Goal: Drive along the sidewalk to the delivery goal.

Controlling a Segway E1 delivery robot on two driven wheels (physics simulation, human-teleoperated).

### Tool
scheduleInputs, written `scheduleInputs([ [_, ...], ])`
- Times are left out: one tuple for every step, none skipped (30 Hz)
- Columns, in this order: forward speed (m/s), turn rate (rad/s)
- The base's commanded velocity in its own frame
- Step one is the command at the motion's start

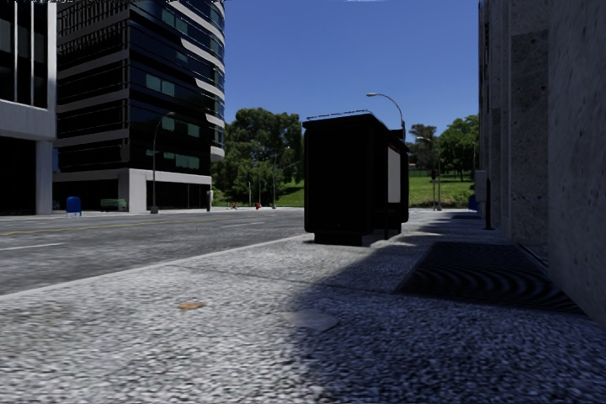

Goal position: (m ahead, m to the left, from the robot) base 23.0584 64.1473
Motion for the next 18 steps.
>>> scheduleInputs([
  [1.64, -0.57],
  [1.65, -0.57],
  [1.65, -0.57],
  [1.66, -0.57],
  [1.66, -0.57],
  [1.67, -0.57],
  [1.68, -0.57],
  [1.68, -0.57],
  [1.69, -0.57],
  [1.69, -0.57],
  [1.69, -0.57],
  [1.7, -0.57],
  [1.7, -0.57],
  [1.72, -0.57],
  [1.75, -0.57],
  [1.8, -0.57],
  [1.84, -0.47],
  [1.85, -0.28],
])
